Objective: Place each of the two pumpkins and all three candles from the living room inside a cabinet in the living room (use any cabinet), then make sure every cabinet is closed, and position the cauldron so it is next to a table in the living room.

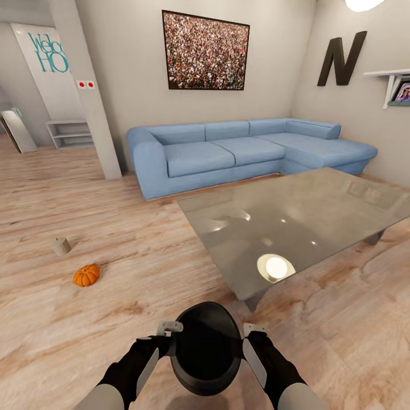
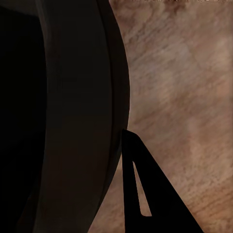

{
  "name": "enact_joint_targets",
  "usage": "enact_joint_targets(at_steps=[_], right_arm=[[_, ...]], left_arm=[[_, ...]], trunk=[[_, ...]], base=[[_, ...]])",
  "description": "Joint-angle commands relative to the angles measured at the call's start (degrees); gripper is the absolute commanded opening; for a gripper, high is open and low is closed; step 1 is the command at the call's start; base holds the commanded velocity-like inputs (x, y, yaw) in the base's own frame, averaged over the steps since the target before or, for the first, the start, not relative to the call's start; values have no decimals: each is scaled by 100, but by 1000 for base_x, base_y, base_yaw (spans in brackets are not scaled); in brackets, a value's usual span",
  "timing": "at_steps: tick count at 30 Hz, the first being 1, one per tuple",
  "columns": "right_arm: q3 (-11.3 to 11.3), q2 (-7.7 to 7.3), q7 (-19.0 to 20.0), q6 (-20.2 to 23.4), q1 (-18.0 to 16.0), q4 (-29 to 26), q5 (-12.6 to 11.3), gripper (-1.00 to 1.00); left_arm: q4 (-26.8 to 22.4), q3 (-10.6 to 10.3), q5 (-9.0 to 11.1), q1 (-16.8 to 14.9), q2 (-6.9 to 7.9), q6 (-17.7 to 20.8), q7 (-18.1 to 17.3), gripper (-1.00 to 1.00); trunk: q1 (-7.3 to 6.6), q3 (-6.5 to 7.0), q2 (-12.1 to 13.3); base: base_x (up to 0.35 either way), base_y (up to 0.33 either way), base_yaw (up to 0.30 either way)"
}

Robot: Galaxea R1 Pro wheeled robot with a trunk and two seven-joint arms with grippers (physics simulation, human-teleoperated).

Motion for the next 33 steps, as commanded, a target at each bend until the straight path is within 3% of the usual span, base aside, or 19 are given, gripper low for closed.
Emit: enact_joint_targets(at_steps=[1, 24, 30, 33], right_arm=[[-10, 1, 514, -25, -3, -35, -152, -100], [-10, 1, 514, -25, -1, -35, -146, -100], [-10, 1, 514, -25, -4, -35, -145, -100], [-10, 1, 514, -25, -4, -35, -145, -100]], left_arm=[[-6, 25, 140, 0, -6, 35, -159, -100], [-6, 26, 140, 0, -6, 1, -153, -100], [-6, 25, 141, 0, -6, -19, -152, -100], [-6, 24, 141, 0, -6, -21, -148, -100]], trunk=[[-1, -5, -3], [-1, -5, -3], [14, -138, -11], [14, -138, -11]], base=[[113, 12, 0], [62, 17, 0], [2, 1, 0], [0, 0, 0]])
